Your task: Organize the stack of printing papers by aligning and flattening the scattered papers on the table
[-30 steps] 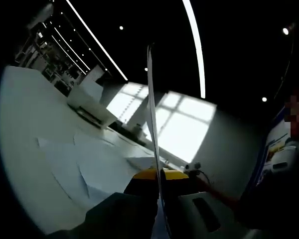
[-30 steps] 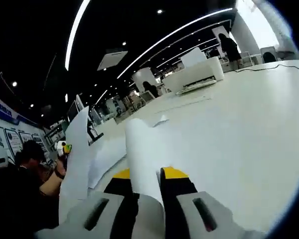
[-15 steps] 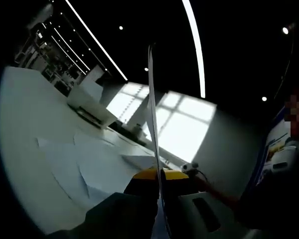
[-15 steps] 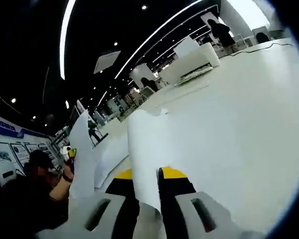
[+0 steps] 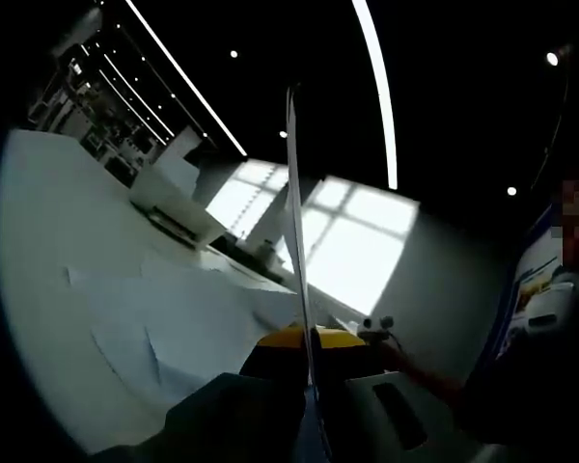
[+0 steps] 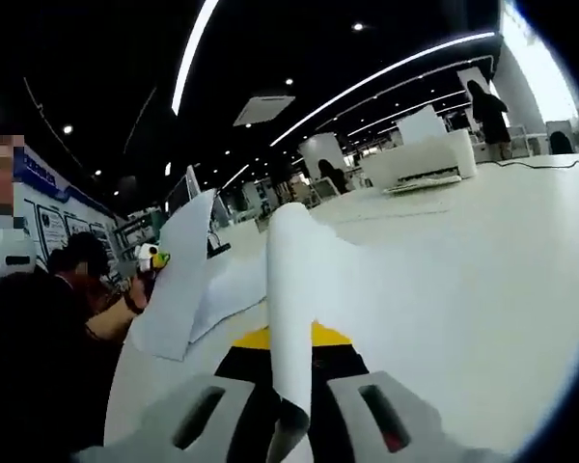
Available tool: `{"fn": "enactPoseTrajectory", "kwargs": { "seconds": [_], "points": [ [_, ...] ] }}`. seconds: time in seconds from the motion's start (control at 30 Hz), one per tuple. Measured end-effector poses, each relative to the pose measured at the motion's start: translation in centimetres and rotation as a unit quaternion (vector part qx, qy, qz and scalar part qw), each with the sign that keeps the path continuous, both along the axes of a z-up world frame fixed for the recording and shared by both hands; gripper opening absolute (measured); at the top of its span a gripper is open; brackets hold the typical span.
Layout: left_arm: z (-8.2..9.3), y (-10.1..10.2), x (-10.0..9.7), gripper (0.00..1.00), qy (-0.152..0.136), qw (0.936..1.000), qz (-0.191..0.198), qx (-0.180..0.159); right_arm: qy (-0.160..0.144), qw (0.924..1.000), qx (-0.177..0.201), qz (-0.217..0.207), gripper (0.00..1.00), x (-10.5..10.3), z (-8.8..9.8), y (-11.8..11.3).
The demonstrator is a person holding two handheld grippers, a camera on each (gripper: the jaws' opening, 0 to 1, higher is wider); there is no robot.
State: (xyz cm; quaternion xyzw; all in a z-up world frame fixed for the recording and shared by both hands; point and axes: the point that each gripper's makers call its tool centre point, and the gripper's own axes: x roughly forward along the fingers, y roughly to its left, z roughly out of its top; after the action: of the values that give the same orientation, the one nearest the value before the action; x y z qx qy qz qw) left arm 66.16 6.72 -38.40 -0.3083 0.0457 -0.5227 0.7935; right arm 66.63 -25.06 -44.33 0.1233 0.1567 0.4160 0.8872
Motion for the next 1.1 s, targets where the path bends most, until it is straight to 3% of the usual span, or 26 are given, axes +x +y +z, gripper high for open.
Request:
{"fn": "enactPoseTrajectory", "kwargs": {
  "seconds": [0.17, 0.27, 0.33, 0.43, 0.6, 0.8, 1.1],
  "points": [
    [0.0, 0.0, -0.1, 0.06, 0.000, 1.0000, 0.000, 0.000, -0.001, 0.9994, 0.024, -0.024, 0.02, 0.4, 0.6, -0.7],
    [0.0, 0.0, 0.0, 0.06, 0.000, 1.0000, 0.000, 0.000, 0.002, 0.9961, 0.082, -0.034, 0.02, 0.5, 2.1, -0.9],
    [0.0, 0.1, 0.0, 0.06, 0.000, 1.0000, 0.000, 0.000, -0.012, 0.9933, 0.111, -0.028, 0.03, 0.2, 3.2, -0.6],
    [0.0, 0.1, 0.1, 0.06, 0.001, 1.0000, 0.000, 0.000, 0.033, 0.9852, 0.165, -0.030, 0.02, 0.1, 3.9, -0.4],
    [0.0, 0.1, 0.0, 0.06, 0.001, 1.0000, 0.000, 0.000, 0.069, 0.9668, 0.246, -0.008, 0.03, -0.6, 5.8, 0.6],
    [0.0, 0.0, 0.0, 0.06, 0.001, 1.0000, 0.000, -0.001, 0.089, 0.9603, 0.264, -0.012, 0.03, -0.7, 6.2, 0.7],
    [0.0, 0.0, 0.0, 0.06, 0.001, 1.0000, -0.001, -0.001, 0.073, 0.9542, 0.290, -0.008, 0.01, -1.5, 8.3, 0.4]
  ]
}}
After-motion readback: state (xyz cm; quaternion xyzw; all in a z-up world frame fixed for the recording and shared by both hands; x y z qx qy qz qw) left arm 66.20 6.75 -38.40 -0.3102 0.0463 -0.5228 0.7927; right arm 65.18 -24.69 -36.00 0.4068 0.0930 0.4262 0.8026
